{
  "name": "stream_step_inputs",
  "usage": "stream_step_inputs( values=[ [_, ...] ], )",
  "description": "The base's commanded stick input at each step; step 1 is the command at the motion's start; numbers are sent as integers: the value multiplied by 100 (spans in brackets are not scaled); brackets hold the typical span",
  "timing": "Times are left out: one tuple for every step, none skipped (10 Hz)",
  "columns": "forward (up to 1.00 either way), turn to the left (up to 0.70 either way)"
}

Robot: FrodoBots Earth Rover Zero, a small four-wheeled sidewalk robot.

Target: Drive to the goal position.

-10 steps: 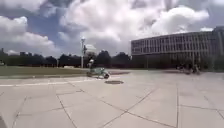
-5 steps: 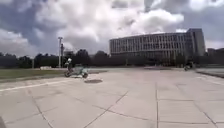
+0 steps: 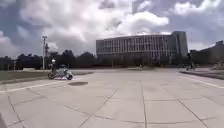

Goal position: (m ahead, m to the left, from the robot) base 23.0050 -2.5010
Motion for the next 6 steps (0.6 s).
stream_step_inputs(
  values=[
    [100, -32],
    [100, -20],
    [100, -3],
    [100, 0],
    [100, 0],
    [100, 0]
  ],
)
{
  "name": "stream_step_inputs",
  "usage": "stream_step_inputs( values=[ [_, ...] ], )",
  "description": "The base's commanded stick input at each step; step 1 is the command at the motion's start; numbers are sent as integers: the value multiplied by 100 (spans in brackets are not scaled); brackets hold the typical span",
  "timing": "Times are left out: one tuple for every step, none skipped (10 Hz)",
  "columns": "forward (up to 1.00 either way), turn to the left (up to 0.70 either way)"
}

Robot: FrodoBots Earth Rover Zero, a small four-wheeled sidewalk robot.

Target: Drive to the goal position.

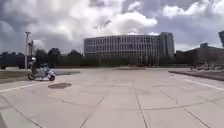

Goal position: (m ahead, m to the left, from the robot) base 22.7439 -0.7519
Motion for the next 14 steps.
stream_step_inputs(
  values=[
    [100, 0],
    [100, -12],
    [100, -17],
    [100, 0],
    [100, 0],
    [100, -3],
    [100, -15],
    [100, 0],
    [100, -1],
    [100, -11],
    [100, 0],
    [100, 0],
    [100, -26],
    [100, 0]
  ],
)
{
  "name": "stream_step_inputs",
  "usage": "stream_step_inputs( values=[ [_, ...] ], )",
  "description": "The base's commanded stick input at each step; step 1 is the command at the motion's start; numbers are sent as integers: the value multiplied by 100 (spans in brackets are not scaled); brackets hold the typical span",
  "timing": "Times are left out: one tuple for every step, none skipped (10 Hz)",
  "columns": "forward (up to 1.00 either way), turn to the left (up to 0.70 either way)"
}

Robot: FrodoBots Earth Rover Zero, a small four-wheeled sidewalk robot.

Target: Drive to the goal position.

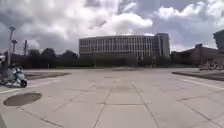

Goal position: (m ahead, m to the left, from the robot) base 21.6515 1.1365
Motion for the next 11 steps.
stream_step_inputs(
  values=[
    [100, -2],
    [100, -21],
    [100, 0],
    [100, 0],
    [100, 0],
    [100, 0],
    [100, 0],
    [100, 0],
    [100, 0],
    [100, 0],
    [100, 0]
  ],
)
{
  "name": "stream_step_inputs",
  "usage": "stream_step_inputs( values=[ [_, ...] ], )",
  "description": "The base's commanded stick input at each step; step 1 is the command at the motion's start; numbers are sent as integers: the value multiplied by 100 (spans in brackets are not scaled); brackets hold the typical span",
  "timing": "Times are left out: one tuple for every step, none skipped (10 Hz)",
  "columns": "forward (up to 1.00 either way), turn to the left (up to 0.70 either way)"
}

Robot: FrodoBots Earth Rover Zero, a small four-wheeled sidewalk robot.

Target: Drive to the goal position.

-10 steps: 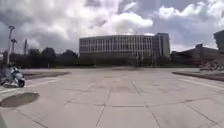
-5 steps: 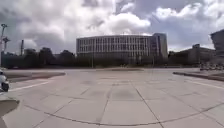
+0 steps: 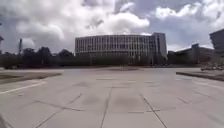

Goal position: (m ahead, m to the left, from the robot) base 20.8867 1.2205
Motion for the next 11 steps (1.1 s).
stream_step_inputs(
  values=[
    [100, 0],
    [100, 0],
    [100, 0],
    [100, 0],
    [100, 0],
    [100, 0],
    [100, 0],
    [100, 0],
    [100, 0],
    [100, 0],
    [100, 0]
  ],
)
